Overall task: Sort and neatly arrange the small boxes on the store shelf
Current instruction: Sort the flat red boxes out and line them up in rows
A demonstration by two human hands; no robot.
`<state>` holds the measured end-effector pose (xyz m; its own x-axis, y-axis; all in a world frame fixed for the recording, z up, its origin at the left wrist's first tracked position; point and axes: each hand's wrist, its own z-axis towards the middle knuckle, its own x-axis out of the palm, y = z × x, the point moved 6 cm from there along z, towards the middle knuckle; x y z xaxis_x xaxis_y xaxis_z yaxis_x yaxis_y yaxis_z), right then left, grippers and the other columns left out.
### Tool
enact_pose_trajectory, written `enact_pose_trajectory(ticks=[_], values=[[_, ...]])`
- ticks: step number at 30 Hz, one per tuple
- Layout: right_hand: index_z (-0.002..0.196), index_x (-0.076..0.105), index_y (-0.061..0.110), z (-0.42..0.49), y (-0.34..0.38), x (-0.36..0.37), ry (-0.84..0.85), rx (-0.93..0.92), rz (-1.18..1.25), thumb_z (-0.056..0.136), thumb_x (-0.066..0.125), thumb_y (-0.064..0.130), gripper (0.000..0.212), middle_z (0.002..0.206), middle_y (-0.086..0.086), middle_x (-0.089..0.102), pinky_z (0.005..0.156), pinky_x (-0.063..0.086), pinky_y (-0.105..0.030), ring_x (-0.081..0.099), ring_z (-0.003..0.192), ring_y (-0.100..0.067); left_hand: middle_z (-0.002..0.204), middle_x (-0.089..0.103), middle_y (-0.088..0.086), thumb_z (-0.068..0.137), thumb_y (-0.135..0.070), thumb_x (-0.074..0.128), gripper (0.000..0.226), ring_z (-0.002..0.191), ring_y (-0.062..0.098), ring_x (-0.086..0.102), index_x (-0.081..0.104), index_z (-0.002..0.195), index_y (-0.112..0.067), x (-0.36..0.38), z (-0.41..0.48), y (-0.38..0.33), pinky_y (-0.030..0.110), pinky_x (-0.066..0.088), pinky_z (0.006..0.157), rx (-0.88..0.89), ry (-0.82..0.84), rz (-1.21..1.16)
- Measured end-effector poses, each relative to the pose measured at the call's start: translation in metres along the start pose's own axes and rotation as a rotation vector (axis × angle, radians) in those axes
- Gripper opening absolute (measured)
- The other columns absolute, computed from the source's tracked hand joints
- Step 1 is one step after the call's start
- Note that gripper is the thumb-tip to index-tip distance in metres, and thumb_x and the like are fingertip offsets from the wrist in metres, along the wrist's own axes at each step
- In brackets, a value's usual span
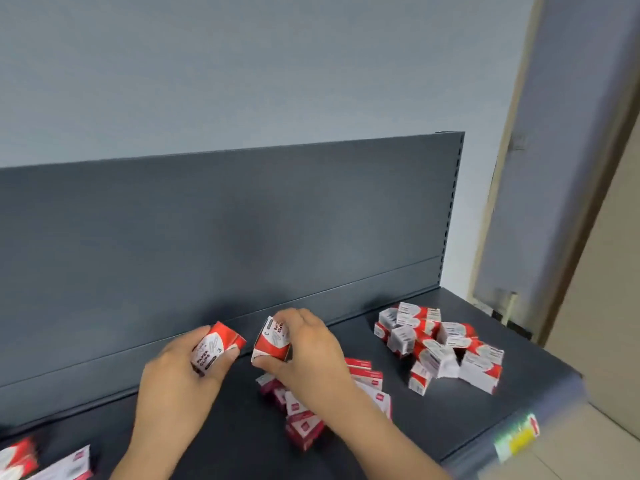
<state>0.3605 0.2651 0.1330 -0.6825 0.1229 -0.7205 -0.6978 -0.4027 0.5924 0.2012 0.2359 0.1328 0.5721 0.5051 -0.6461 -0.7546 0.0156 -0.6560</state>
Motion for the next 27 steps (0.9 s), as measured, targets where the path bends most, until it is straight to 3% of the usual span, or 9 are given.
enact_pose_trajectory(ticks=[4,7,10,13,19,25,27], values=[[0.125,0.045,0.023,0.0,-0.09,-0.074,-0.039,0.063,-0.096,0.078,0.068,0.042,0.055,0.121,0.003,0.053,0.096,0.045,-0.031,0.05,0.112,-0.015,0.092,0.069,-0.005,0.078,-0.037,0.07,0.032,0.078,0.013,0.059,0.067,0.104,-0.02,0.086,0.001,-0.078,0.021,0.039,0.066,0.098,0.083,-0.043],[0.125,0.046,0.022,0.005,-0.15,-0.12,-0.054,0.115,-0.145,0.078,0.068,0.042,0.056,0.121,0.001,0.054,0.094,0.043,-0.028,0.051,0.112,-0.017,0.097,0.069,-0.004,0.079,-0.04,0.067,0.034,0.088,0.016,0.061,0.066,0.106,-0.019,0.143,0.004,-0.122,0.03,0.048,0.079,0.129,0.116,-0.059],[0.125,0.045,0.022,0.013,-0.209,-0.152,-0.062,0.213,-0.194,0.078,0.069,0.042,0.056,0.121,-0.001,0.054,0.09,0.044,-0.029,0.053,0.111,-0.018,0.09,0.068,-0.001,0.081,-0.041,0.064,0.028,0.081,0.017,0.059,0.065,0.093,-0.016,0.187,0.012,-0.15,0.028,0.044,0.074,0.111,0.168,-0.021],[0.127,0.045,0.021,0.019,-0.263,-0.171,-0.078,0.339,-0.213,0.079,0.069,0.039,0.057,0.125,-0.003,0.054,0.09,0.047,-0.031,0.054,0.111,-0.021,0.09,0.068,0.006,0.083,-0.04,0.062,0.029,0.082,0.023,0.06,0.06,0.085,-0.011,0.219,0.027,-0.153,0.029,0.041,0.068,0.041,0.186,0.133],[0.127,0.043,0.019,0.028,-0.334,-0.165,0.024,0.522,-0.247,0.079,0.069,0.034,0.057,0.127,-0.005,0.055,0.089,0.047,-0.033,0.055,0.112,-0.023,0.103,0.066,0.01,0.085,-0.032,0.06,0.027,0.096,0.027,0.062,0.06,0.095,-0.006,0.259,0.037,-0.134,0.031,0.047,0.073,-0.086,0.362,0.447],[0.129,0.043,0.016,0.04,-0.365,-0.148,0.198,0.553,-0.246,0.076,0.073,0.03,0.062,0.13,-0.006,0.053,0.093,0.045,-0.032,0.052,0.116,-0.023,0.102,0.067,0.007,0.085,-0.023,0.057,0.021,0.096,0.024,0.063,0.061,0.098,-0.008,0.286,0.034,-0.123,0.029,0.048,0.071,-0.096,0.455,0.511],[0.129,0.043,0.016,0.042,-0.369,-0.141,0.24,0.534,-0.225,0.077,0.073,0.03,0.062,0.131,-0.005,0.054,0.093,0.045,-0.032,0.053,0.116,-0.023,0.091,0.066,0.006,0.083,-0.021,0.055,0.013,0.089,0.023,0.063,0.059,0.088,-0.01,0.292,0.034,-0.12,0.03,0.049,0.072,-0.129,0.473,0.453]])
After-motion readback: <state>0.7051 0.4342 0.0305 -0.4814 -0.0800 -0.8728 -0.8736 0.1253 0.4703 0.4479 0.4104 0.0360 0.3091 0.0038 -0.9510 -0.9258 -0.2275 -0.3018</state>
